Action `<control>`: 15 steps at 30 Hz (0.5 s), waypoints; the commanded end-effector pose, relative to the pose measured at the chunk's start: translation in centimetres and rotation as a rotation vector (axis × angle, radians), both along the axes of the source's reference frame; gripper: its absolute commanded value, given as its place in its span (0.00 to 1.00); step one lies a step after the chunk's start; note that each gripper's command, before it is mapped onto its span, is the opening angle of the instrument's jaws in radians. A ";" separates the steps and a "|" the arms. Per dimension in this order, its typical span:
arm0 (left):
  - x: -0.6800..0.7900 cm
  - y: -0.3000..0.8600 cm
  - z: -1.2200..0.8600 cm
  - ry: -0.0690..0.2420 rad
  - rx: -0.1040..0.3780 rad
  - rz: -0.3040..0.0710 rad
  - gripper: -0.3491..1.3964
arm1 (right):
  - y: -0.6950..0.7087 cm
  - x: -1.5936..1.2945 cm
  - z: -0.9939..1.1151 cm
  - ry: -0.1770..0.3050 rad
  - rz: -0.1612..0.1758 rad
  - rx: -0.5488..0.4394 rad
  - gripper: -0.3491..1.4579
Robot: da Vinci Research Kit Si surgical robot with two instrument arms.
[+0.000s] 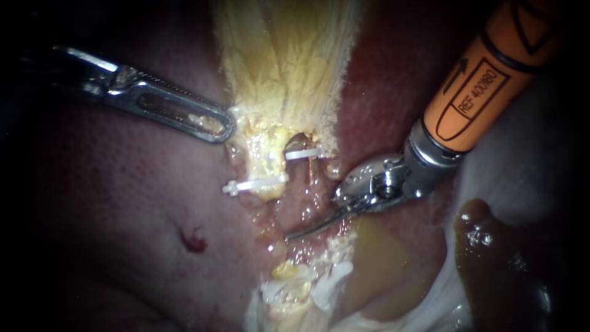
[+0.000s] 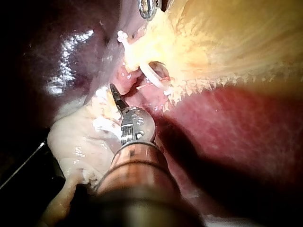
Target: Go back from the cut right tube
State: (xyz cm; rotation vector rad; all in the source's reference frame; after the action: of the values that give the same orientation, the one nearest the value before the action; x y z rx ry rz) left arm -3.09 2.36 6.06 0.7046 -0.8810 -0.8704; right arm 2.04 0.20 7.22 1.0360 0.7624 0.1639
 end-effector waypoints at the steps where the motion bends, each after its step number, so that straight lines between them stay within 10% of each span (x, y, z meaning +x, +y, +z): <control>1: 0.00 0.00 0.01 0.000 0.000 0.000 0.00 | 0.00 -0.01 -0.01 0.003 0.004 0.000 0.00; 6: 0.01 0.00 0.02 0.000 0.000 0.001 0.00 | 0.02 -0.06 -0.03 0.021 0.017 0.011 0.00; 15: 0.01 0.01 0.03 -0.001 0.000 0.001 0.00 | 0.11 -0.14 -0.16 0.039 0.147 -0.003 0.83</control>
State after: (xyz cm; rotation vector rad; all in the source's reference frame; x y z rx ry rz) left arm -3.07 2.37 6.10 0.7052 -0.8805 -0.8694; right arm 1.89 0.31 7.06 0.9771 0.8744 0.2818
